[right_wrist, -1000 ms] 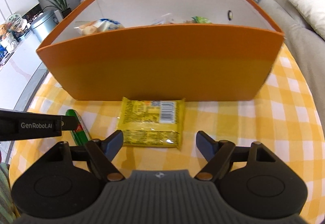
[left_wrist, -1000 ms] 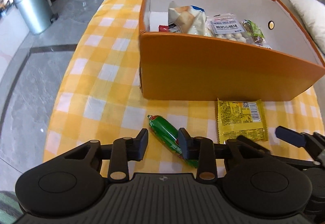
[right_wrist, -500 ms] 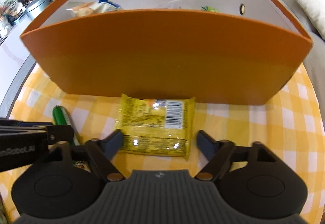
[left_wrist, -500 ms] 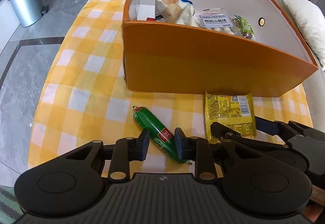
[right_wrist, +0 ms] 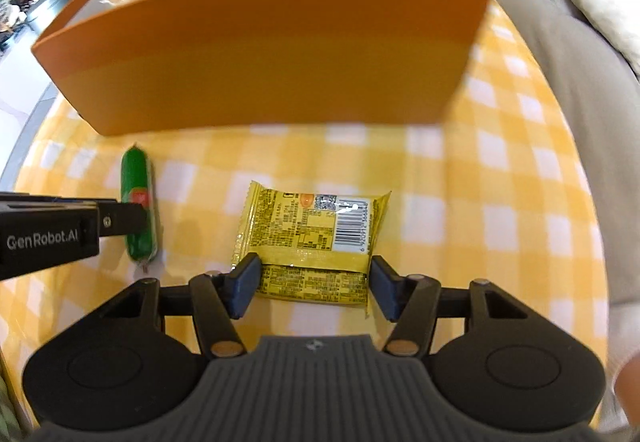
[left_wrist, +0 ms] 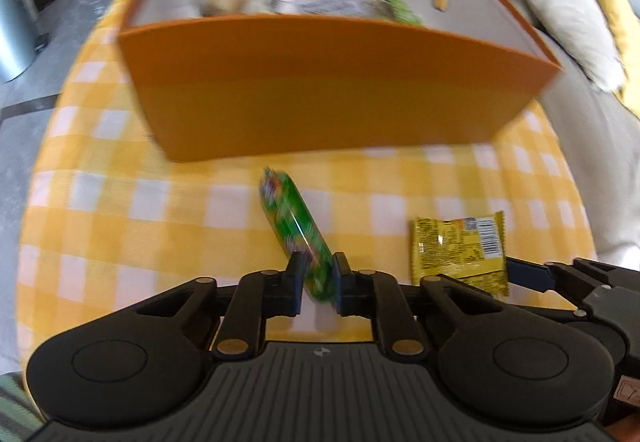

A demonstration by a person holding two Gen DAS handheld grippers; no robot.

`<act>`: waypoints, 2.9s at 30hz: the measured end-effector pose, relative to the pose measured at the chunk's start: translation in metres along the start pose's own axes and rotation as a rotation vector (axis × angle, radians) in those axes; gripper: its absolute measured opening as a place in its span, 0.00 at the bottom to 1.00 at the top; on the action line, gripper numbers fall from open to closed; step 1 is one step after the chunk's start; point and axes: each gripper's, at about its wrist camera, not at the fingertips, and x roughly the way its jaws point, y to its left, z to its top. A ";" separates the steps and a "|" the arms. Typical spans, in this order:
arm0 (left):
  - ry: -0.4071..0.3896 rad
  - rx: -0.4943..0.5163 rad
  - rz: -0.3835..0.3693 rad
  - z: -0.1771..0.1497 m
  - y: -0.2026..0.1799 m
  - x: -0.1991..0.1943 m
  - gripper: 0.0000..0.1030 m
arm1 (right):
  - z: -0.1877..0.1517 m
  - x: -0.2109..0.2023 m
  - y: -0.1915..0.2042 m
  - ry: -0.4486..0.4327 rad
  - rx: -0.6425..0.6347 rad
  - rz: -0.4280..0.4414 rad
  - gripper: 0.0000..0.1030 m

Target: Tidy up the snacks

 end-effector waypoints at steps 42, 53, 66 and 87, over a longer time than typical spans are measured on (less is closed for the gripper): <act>0.091 0.110 -0.112 0.010 -0.006 0.012 0.15 | -0.046 -0.030 -0.062 0.120 0.267 0.026 0.23; 0.077 0.075 -0.104 0.019 0.001 0.015 0.15 | -0.020 -0.017 -0.074 0.001 0.302 0.041 0.16; -0.024 -0.028 -0.141 0.033 0.020 0.002 0.15 | 0.006 -0.010 -0.079 -0.105 0.435 0.146 0.35; 0.008 -0.096 -0.021 0.061 0.028 0.032 0.33 | 0.010 0.000 -0.015 -0.098 0.259 0.075 0.63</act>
